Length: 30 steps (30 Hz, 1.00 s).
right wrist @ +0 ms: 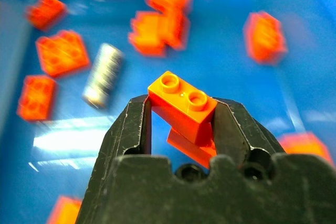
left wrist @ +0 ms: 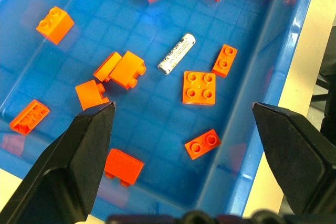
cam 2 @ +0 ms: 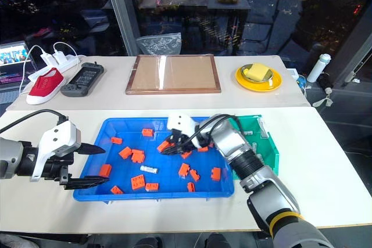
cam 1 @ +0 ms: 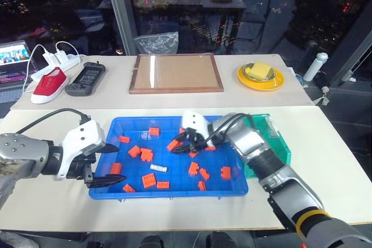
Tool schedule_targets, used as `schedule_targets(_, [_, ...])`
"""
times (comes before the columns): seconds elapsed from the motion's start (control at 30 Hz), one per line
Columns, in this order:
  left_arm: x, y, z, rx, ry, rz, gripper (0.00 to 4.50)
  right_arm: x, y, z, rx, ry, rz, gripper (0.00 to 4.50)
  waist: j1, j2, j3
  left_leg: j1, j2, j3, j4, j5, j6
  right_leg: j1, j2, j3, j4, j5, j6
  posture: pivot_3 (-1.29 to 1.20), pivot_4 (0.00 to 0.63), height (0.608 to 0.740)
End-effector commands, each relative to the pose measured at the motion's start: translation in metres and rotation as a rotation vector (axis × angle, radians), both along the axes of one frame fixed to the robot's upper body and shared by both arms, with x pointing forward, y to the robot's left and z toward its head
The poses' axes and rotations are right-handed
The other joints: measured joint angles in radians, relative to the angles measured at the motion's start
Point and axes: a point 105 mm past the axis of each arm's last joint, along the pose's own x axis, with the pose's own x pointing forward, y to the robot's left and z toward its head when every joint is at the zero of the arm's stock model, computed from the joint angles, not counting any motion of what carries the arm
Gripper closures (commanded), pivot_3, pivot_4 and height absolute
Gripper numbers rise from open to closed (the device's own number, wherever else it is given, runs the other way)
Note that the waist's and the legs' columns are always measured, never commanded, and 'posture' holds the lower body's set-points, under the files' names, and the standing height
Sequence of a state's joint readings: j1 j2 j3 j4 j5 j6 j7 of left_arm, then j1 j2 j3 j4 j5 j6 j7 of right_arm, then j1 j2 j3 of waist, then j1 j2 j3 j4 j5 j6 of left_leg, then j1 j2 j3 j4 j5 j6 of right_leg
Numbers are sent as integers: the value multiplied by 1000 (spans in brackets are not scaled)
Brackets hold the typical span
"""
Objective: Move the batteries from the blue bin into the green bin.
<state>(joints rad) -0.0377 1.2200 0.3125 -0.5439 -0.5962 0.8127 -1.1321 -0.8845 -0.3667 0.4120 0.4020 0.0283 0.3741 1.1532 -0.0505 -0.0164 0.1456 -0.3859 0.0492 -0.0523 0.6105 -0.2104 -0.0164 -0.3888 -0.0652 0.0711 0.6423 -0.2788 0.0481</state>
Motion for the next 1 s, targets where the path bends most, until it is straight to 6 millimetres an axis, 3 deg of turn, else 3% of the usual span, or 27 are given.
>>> schedule_targets(0.03, [3,-2,5,1,-13,-23,0,9,-5,10,33,-17,-41,3060,-2,0,0,0,0,0,0,0,0,0,0,0,0,0,0,0,150,740])
schedule_targets(0.13, [3,-3,4,5,-4,-35,0,13,-6,12,53,-14,-68,3060,-3,0,0,-1,0,0,0,0,0,0,0,0,0,0,0,0,150,740])
schedule_targets(0.2, [3,-3,4,7,-3,-38,0,14,-6,13,54,-21,-72,2075,-2,0,0,-1,0,0,0,0,0,0,0,0,0,0,0,0,150,740])
schedule_targets(0.4, [3,-3,4,8,5,-40,0,9,-5,34,61,-90,-36,150,-2,0,0,-1,0,0,0,0,0,0,0,0,0,0,0,0,150,740])
schedule_targets(0.5, [1,0,2,22,17,-35,0,-20,12,43,67,-75,115,67,-3,0,0,-1,0,0,0,0,0,0,0,0,0,0,0,0,150,740])
schedule_targets(0.6, [0,3,-1,45,27,-31,0,-41,30,39,65,-60,209,67,-7,0,0,0,1,0,0,0,0,0,1,0,0,0,0,0,150,740])
schedule_targets(0.8, [-1,5,3,44,21,-23,0,-50,73,23,105,-36,220,67,-8,0,0,0,1,-1,0,0,0,0,1,0,1,0,0,0,150,740])
schedule_targets(1.0, [-3,7,4,54,18,-12,0,-44,86,-6,34,-23,174,67,-8,0,0,0,1,-1,0,0,0,-1,1,0,1,0,0,0,150,740])
